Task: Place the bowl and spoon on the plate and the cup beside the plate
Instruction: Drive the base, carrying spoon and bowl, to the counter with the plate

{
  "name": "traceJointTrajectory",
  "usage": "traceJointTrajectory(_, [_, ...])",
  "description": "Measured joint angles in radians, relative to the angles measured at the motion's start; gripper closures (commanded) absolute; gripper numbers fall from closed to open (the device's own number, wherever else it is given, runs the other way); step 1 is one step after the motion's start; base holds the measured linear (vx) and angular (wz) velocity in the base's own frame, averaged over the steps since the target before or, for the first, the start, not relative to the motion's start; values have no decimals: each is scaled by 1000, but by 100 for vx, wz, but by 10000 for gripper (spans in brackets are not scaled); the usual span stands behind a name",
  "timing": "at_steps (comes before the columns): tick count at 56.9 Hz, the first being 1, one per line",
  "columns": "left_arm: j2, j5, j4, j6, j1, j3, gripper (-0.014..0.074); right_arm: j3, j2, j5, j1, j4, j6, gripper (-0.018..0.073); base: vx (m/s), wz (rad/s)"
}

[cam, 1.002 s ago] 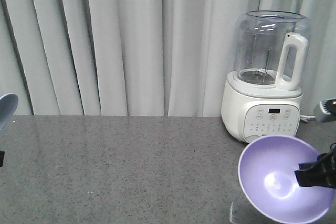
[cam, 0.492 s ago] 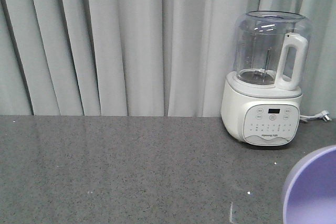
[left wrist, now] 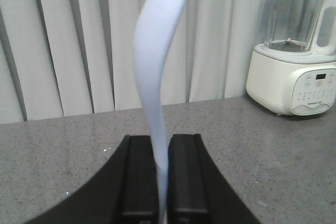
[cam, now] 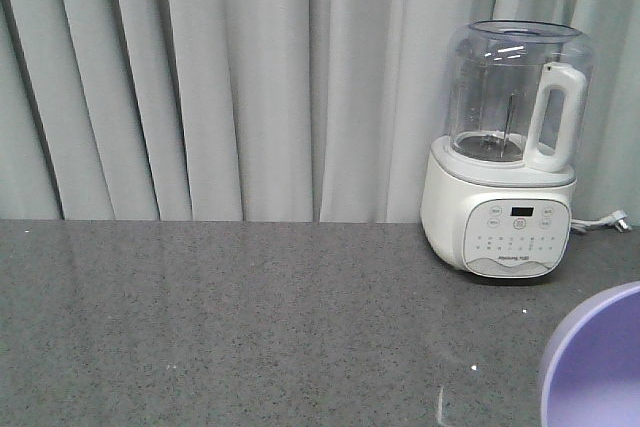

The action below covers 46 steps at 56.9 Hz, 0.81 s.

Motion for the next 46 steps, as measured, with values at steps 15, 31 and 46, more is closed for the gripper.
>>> traceJointTrajectory(15, [0,-1,0,0,0,0,596,0,0,0,0,0,0,568,0,0])
traceJointTrajectory(31, [0,-1,0,0,0,0,596,0,0,-1,0,0,0,568,0,0])
traceJointTrajectory(46, [0,-1,0,0,0,0,596,0,0,-1,0,0,0,568,-1,1])
